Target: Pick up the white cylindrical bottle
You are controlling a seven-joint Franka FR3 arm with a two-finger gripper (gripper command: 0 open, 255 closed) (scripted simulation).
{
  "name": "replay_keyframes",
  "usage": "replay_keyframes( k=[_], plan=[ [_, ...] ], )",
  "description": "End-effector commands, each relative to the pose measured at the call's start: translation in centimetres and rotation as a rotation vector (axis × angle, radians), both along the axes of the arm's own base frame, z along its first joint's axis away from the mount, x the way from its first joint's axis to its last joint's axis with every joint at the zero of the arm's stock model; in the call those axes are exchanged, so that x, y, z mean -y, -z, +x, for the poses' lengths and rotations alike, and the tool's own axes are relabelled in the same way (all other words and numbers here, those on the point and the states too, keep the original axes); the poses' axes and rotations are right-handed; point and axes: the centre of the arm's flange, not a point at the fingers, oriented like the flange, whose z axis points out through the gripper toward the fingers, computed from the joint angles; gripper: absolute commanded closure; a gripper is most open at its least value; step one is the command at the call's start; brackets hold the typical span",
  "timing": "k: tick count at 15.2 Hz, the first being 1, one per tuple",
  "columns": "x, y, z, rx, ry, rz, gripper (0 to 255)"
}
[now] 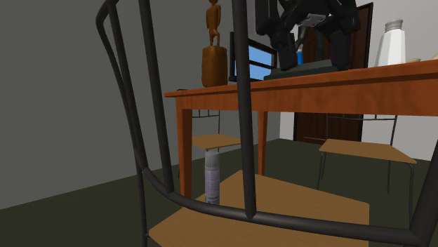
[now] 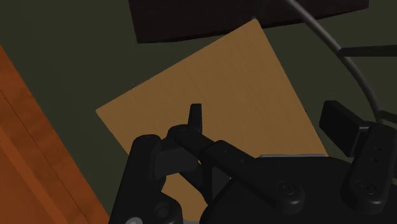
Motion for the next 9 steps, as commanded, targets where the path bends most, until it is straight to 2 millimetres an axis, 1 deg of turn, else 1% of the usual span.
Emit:
replay_keyframes(
  k=[1, 9],
  plan=[
    [-0.1, 1.6, 2.0, 0.014, -0.002, 0.004, 0],
    [-0.3, 7.6, 9.9, 0.058, -0.006, 0.020, 0]
  ],
)
